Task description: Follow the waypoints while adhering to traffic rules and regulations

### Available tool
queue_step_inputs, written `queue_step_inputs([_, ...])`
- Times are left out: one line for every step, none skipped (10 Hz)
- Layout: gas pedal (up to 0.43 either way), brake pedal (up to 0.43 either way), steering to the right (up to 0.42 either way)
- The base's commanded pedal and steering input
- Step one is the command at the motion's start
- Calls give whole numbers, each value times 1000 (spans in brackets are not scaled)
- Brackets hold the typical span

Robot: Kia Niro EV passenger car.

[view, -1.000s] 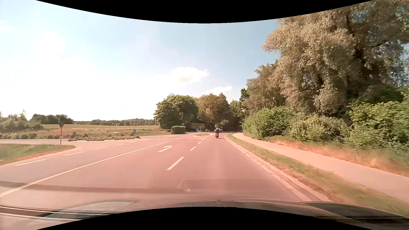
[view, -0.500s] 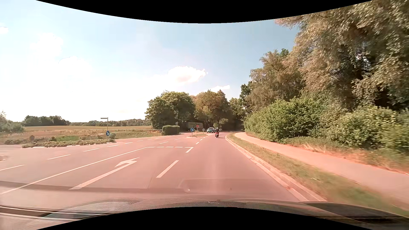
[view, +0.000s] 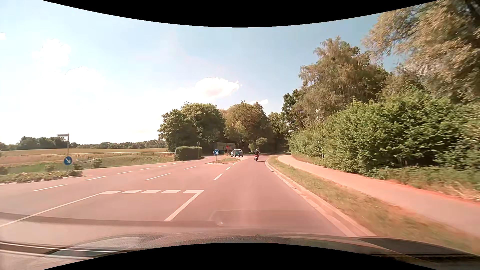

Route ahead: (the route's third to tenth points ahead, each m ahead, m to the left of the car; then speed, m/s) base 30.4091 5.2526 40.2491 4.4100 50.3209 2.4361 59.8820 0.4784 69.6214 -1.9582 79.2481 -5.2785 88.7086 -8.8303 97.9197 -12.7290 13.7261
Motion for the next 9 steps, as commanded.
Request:
queue_step_inputs([157, 6, 3])
queue_step_inputs([169, 6, 3])
queue_step_inputs([169, 6, 1])
queue_step_inputs([169, 6, -2])
queue_step_inputs([169, 6, -4])
queue_step_inputs([169, 6, -5])
queue_step_inputs([177, 6, -5])
queue_step_inputs([177, 6, -4])
queue_step_inputs([177, 6, -4])
